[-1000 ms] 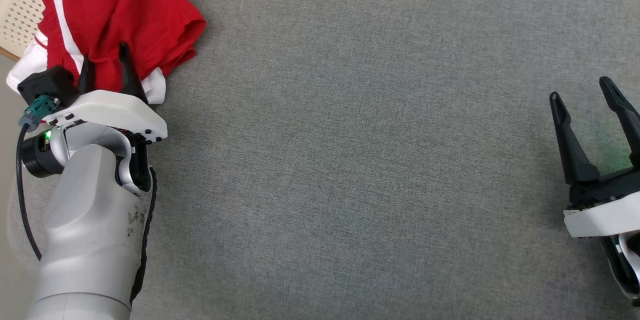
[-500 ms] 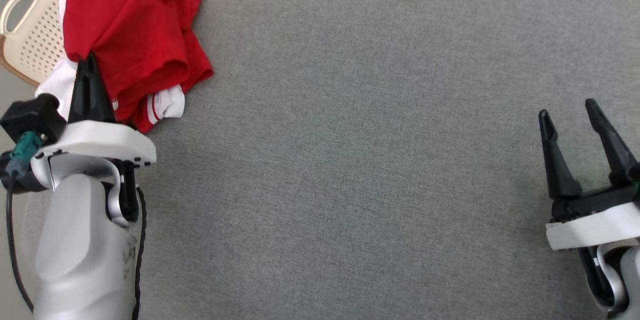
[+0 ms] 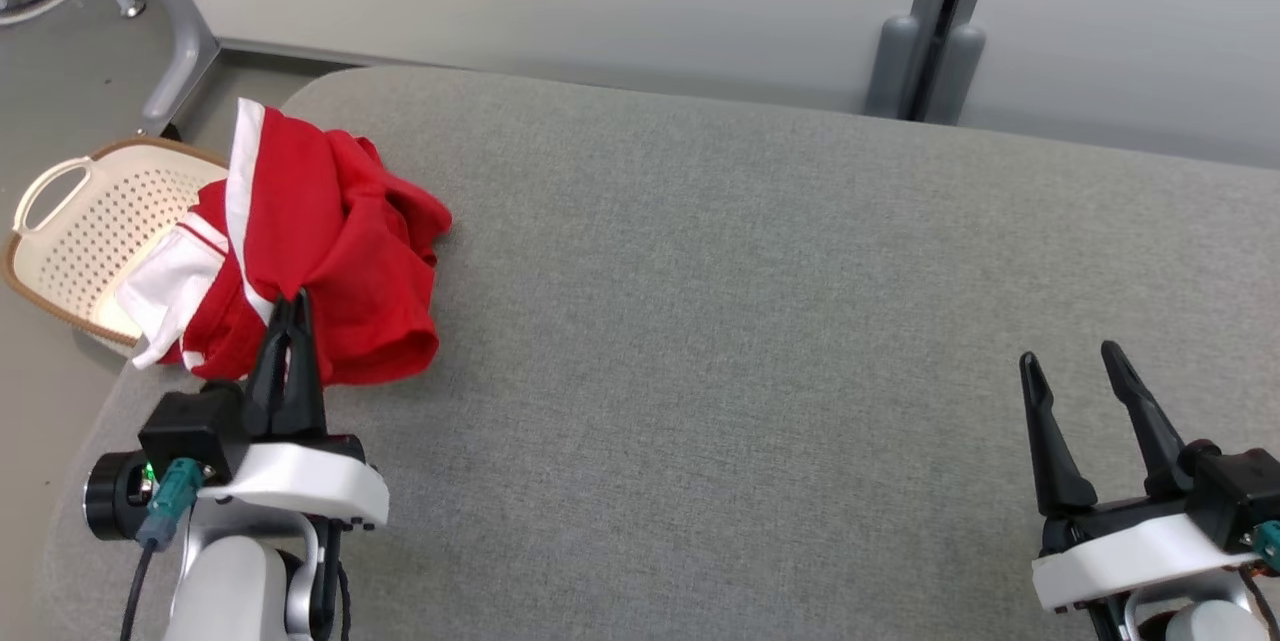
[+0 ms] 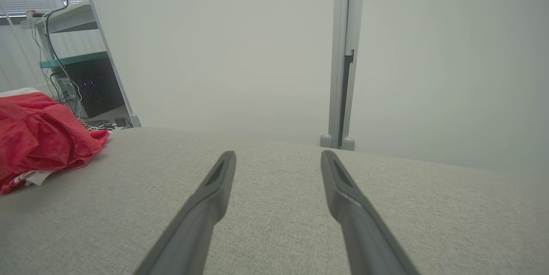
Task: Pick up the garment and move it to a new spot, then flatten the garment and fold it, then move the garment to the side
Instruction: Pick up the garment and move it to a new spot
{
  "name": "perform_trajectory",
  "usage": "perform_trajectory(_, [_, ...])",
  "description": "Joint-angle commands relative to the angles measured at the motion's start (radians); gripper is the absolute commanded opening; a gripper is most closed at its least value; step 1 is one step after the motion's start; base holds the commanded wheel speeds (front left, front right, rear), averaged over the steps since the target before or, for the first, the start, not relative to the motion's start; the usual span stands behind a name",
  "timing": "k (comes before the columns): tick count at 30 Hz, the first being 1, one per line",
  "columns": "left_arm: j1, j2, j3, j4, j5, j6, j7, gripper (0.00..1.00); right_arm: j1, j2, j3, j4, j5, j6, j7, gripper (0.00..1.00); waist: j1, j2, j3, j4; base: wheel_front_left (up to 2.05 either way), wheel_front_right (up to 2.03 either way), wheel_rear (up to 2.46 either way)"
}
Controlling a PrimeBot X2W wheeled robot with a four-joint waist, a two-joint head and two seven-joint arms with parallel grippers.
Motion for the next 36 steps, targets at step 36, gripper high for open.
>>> perform_trajectory(36, [-0.341,-0.001,-0.722,0.137,-0.221,0.03,0.051,0.0,-0.066,0.067,0.045,0.047,0.039,0.0,-0.018,1.0,0.0,0.0,0.075,-0.561,0.0,0.0,0.0])
